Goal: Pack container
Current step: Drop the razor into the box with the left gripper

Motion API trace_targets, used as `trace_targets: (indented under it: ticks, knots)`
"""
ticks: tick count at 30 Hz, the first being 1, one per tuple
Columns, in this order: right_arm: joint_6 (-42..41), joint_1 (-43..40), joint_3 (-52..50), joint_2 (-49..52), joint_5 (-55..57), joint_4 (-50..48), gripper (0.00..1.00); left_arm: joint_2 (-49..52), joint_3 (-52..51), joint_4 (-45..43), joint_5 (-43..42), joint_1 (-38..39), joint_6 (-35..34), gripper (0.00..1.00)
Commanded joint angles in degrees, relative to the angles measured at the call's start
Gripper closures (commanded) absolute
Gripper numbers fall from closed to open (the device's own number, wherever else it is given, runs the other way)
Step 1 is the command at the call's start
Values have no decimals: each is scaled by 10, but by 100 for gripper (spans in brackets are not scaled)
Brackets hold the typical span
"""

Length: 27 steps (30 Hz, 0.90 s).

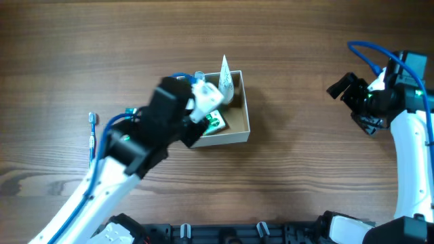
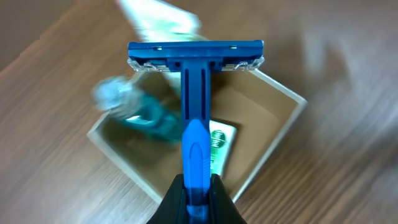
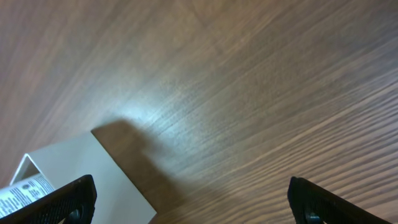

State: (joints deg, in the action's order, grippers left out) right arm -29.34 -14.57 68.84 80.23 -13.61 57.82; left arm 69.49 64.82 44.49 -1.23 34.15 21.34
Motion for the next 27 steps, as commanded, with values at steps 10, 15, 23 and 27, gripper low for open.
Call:
trace_targets:
  ticks: [10,15,23,27]
  knots:
    - [24,-1,-7,-7,-15,-8,0,202,2,-55,-6,16,127,84]
    - [29,-1,-7,-7,-15,-8,0,175,14,-47,37,16,74,28]
    - [39,-1,-7,-7,-15,-9,0,14,32,65,131,-97,-110,0]
    - [52,-1,-7,-7,-15,-12,0,28,23,103,92,-259,-163,0]
